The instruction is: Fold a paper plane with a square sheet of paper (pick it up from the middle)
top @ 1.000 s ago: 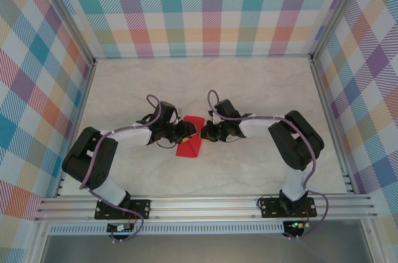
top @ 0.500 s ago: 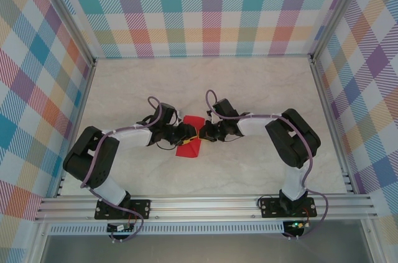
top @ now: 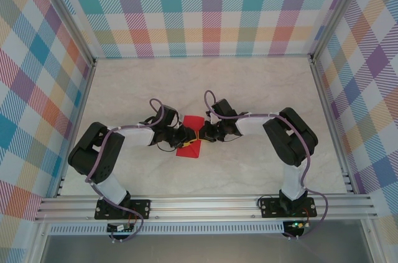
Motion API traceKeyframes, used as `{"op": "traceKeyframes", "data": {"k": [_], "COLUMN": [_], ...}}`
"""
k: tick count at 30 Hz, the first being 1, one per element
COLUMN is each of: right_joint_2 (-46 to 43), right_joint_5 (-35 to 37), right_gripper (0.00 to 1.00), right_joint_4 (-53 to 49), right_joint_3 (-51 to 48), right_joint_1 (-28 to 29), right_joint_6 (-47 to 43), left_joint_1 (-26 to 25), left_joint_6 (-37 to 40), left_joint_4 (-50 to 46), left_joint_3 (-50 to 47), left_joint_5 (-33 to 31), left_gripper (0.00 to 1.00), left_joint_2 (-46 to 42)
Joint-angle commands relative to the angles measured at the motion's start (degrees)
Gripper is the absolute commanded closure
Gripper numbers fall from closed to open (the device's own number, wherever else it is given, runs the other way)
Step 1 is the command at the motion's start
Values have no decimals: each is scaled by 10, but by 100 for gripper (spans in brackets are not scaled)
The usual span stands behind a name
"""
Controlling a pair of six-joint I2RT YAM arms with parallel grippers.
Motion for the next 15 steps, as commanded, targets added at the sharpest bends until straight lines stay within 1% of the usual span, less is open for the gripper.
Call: {"op": "traceKeyframes", "data": {"k": [1, 15], "right_joint_2": [12, 23], "right_joint_5": [-6, -3], "right_gripper": [94, 93], "right_joint_4": [-4, -8], "right_joint_3": [16, 21], "right_joint_1": [1, 0], "right_joint_6": [-14, -14], "left_joint_1": [1, 1], "left_joint_6": [13, 20], "left_joint_4": [-7, -23], "left_joint_3": [3, 3], "left_joint_5": [-9, -26], "left_gripper": [71, 72], "left_joint_2": [8, 11]}}
